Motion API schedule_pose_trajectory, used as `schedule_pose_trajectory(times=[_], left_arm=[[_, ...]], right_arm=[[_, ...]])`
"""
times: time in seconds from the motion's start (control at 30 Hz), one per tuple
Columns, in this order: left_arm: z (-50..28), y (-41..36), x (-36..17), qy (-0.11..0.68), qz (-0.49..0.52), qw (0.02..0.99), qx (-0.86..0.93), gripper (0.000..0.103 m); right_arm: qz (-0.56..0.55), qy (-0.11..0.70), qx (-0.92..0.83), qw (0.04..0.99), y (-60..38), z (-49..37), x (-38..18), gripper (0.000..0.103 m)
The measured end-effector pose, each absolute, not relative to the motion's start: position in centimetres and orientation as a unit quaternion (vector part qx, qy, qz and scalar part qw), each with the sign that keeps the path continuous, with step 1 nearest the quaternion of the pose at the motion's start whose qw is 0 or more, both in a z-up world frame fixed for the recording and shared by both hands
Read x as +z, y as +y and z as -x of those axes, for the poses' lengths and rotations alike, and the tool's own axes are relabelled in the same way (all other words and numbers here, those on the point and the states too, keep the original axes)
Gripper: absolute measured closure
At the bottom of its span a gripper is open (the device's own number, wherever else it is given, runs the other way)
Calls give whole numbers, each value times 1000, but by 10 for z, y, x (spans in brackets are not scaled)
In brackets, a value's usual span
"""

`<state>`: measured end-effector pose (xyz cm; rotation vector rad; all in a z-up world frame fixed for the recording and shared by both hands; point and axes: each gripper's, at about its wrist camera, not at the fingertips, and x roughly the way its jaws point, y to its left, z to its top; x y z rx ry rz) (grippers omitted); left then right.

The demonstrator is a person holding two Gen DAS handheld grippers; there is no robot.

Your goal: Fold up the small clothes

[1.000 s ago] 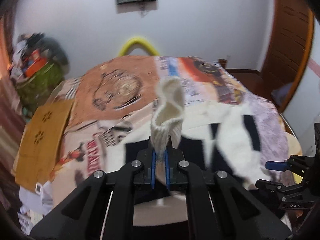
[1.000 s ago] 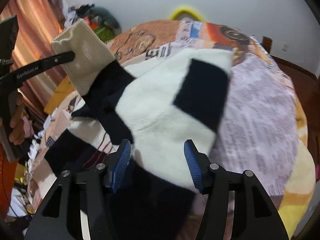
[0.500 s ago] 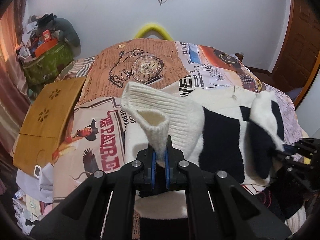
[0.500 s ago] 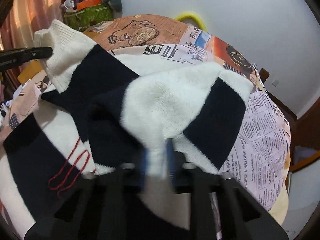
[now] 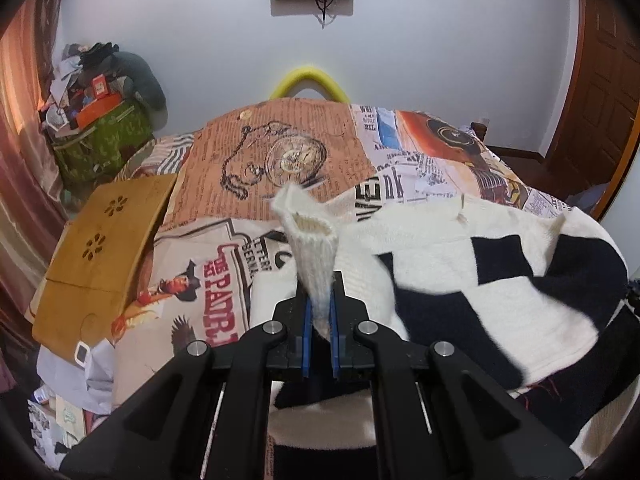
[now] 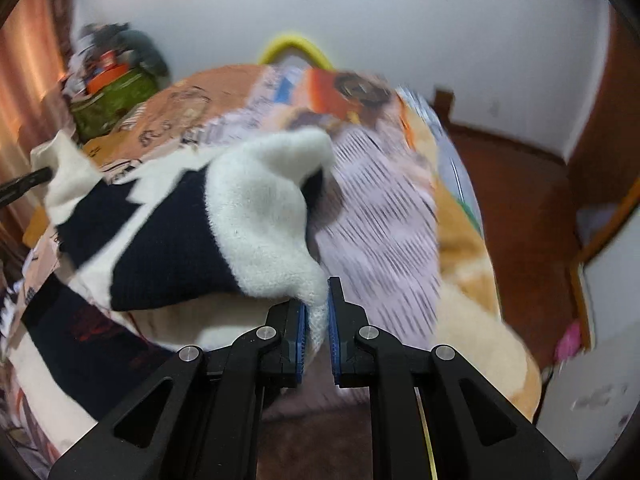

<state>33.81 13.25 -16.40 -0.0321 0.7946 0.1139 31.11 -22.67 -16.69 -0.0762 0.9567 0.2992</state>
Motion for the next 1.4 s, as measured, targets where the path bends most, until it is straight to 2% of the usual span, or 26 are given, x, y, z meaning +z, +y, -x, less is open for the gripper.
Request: schedule_pose_trajectory(times=[0.17, 0.2, 0.27, 0.37, 0.43, 0.5, 0.63, 0.77, 0.9, 1.03, 1.1, 1.13, 1.17, 1.2, 1.27, 1.4], left_arm=[[-329, 139, -189, 418, 36, 906, 52, 96], [-326, 141, -197, 428, 40, 902, 50, 96], [-320, 143, -211, 443, 40, 894, 52, 96], [-310, 146, -230, 465, 44, 883, 46, 96], [-305, 147, -237, 471, 47, 880, 43, 96], [-301, 150, -243, 475, 52, 877, 40, 95], [-298, 154, -246, 479, 60, 875, 41, 85], [-298, 160, -242, 477, 61, 876, 45, 64], [-298, 174, -236, 473, 78, 876, 55, 62], [-303, 187, -235, 475, 100, 872, 55, 62], [-309, 189, -239, 481, 103, 869, 56, 62], [-312, 189, -242, 485, 103, 867, 55, 63], [-315, 188, -244, 488, 103, 865, 53, 74], [-319, 187, -247, 492, 103, 863, 48, 88], [-324, 183, -249, 492, 92, 864, 57, 101], [-331, 169, -237, 466, 72, 880, 51, 103]], right_arm=[[10, 519, 145, 842, -252, -305, -202, 94], [7, 525, 148, 838, -253, -302, -204, 90], [8, 532, 146, 834, -256, -296, -203, 89], [11, 523, 143, 840, -262, -286, -189, 73], [-1, 504, 145, 852, -269, -284, -176, 55], [-12, 481, 148, 864, -269, -286, -160, 53], [-28, 465, 160, 870, -255, -308, -151, 53], [-31, 468, 170, 867, -231, -331, -160, 53], [-7, 472, 170, 865, -210, -344, -170, 55], [5, 479, 153, 864, -208, -358, -177, 84], [2, 477, 153, 865, -211, -361, -176, 88], [1, 474, 154, 867, -214, -362, -175, 90], [-1, 470, 155, 869, -216, -363, -173, 91], [-3, 465, 155, 871, -218, -364, -171, 91], [-11, 456, 155, 876, -223, -365, -167, 92], [-29, 444, 147, 883, -237, -369, -163, 92]])
